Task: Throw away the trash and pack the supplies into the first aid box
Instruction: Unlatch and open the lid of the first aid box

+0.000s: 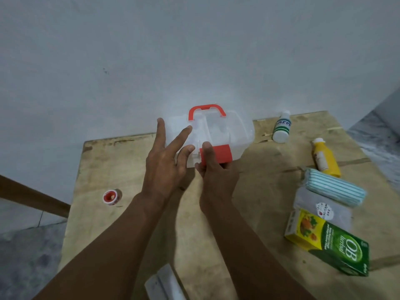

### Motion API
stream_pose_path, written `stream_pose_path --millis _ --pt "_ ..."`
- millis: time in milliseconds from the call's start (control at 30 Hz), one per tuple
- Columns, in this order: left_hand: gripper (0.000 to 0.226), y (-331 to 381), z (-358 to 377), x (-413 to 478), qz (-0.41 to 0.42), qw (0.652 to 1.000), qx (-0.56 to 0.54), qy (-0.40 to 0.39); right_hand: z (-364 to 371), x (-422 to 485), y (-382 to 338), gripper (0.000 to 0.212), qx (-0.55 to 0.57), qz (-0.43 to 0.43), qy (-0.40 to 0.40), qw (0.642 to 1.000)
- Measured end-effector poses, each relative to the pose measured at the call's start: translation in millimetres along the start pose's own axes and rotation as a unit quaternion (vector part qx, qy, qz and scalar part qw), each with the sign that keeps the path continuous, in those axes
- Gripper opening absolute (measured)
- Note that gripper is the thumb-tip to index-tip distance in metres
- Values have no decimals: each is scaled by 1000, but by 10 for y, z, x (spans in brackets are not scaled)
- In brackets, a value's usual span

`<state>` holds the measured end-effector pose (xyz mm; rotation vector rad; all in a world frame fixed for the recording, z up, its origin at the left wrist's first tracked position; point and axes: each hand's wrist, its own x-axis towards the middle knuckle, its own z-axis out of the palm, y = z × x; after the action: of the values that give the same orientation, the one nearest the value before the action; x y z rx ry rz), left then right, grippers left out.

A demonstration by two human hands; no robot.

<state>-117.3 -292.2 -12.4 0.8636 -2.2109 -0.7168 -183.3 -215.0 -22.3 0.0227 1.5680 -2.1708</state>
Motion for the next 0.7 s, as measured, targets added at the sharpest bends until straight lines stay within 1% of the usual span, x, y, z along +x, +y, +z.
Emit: stream_pose_path --millis 67,133,233,333,367,400,467,533,633,667,700 --pt "41 9 -3 -6 -2 1000 -7 -1 -29 -4 -13 63 -9 10 -12 1000" --pt "40 27 -27 -15 -1 1000 -8 -3 -93 -62 -63 56 -64 9 -16 998" --pt "41 50 -60 -40 7 1000 -2 -3 -241 -157 -185 37 -183 -59 -44 980" --pt "42 73 -75 -50 3 1000 1 -16 -315 -123 -356 26 -259 -141 -95 951" --pt "41 76 -82 -47 -1 1000 1 -20 -328 -74 -410 23 -302 -169 -101 933" --pt "41 82 -89 -46 -4 1000 3 -23 -341 -22 -458 20 -354 -201 -104 907" --pt "41 91 -103 -54 -5 1000 7 -23 -387 101 -531 16 -451 -274 -95 844" --pt "41 96 -111 -61 0 1000 7 -25 -434 245 -592 21 -515 -330 -73 788" --pt "40 89 -114 -72 -1 1000 3 -26 -477 440 -692 45 -564 -364 -44 740" --pt "40 88 -117 -70 -5 1000 1 -25 -492 491 -713 49 -575 -377 -46 725" --pt "40 93 -122 -69 -9 1000 -4 -25 -506 528 -727 46 -576 -392 -55 715"
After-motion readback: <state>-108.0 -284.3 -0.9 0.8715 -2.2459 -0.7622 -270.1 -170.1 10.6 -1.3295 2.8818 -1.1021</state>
